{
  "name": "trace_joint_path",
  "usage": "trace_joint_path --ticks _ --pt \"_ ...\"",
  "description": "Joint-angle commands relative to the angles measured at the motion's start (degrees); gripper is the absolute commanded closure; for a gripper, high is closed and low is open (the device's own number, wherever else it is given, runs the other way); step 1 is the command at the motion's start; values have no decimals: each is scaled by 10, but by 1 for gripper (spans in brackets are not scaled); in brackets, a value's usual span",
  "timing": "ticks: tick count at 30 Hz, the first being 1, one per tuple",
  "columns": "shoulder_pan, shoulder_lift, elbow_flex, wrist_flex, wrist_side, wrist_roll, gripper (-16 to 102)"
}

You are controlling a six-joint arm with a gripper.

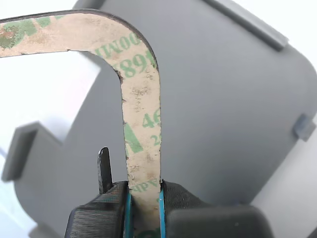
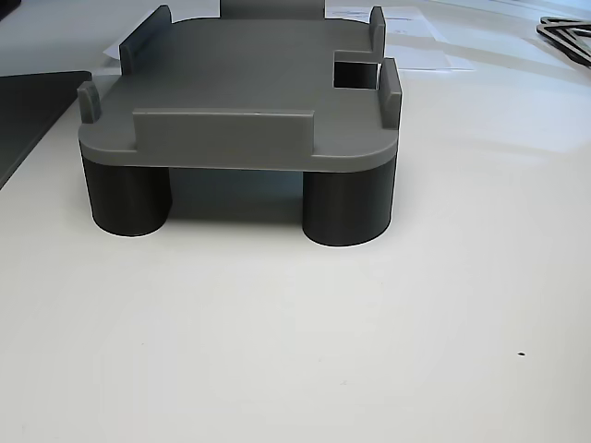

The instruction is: Move top rectangular frame to the holder.

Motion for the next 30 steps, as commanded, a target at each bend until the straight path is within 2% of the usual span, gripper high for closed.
trace_joint_path --ticks 1,8,16,30 --pt "-11 19 4 4 -12 104 99" --pt "-18 -2 18 3 -53 213 99" --pt "-49 -33 11 1 -80 211 99" --pt "-73 0 67 -41 -149 195 99"
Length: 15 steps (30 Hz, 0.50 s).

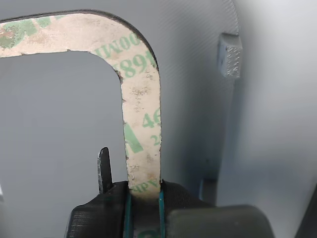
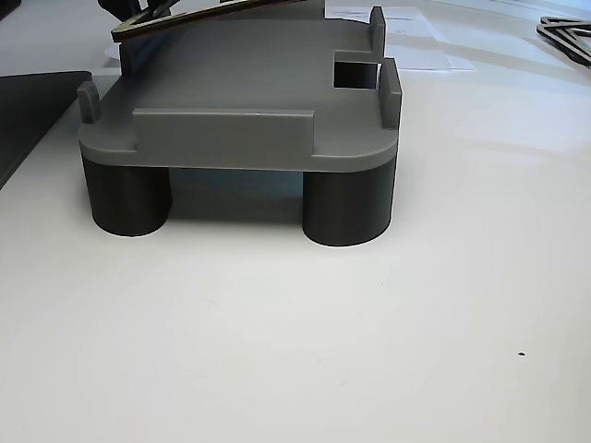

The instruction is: Move top rectangular frame to the holder.

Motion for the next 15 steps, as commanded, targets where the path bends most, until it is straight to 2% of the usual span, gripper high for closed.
trace_joint_path --ticks 1,15 --pt "-12 26 2 -9 -11 -2 99" --pt "-23 40 54 -44 -20 0 99"
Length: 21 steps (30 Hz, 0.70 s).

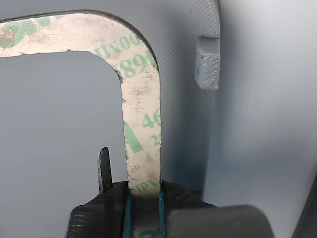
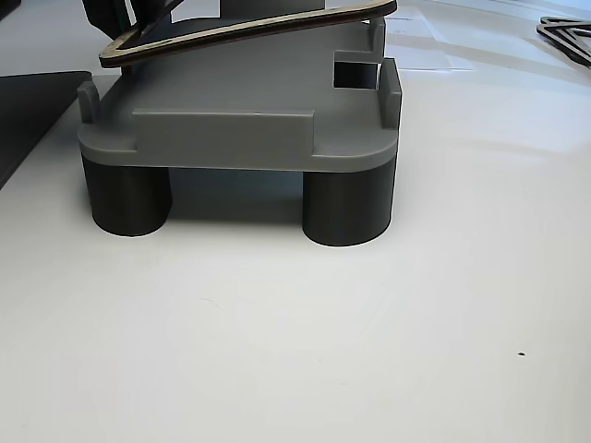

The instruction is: Move top rectangular frame to the holder.

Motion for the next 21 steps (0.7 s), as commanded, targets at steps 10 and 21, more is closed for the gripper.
trace_joint_path --ticks 10,21 --pt "-18 33 23 -25 -10 5 99" --pt "-19 46 63 -60 -20 0 99"
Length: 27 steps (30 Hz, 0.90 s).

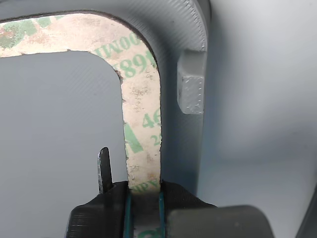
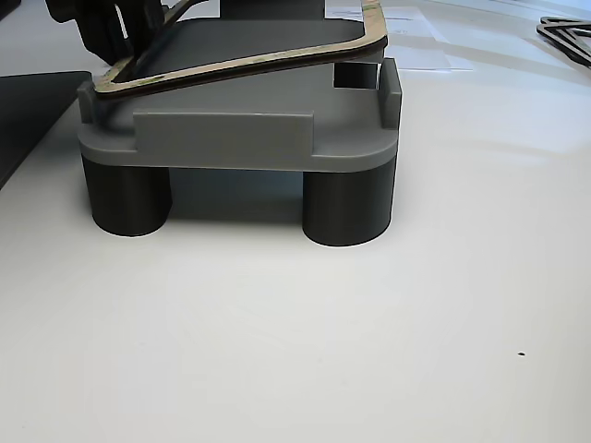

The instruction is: Move top rectangular frame to the holder.

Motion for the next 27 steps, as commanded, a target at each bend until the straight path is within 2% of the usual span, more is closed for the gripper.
trace_joint_path --ticks 1,27 --pt "-9 19 -3 -7 -2 0 99" --pt "-11 25 23 -26 -3 -10 98"
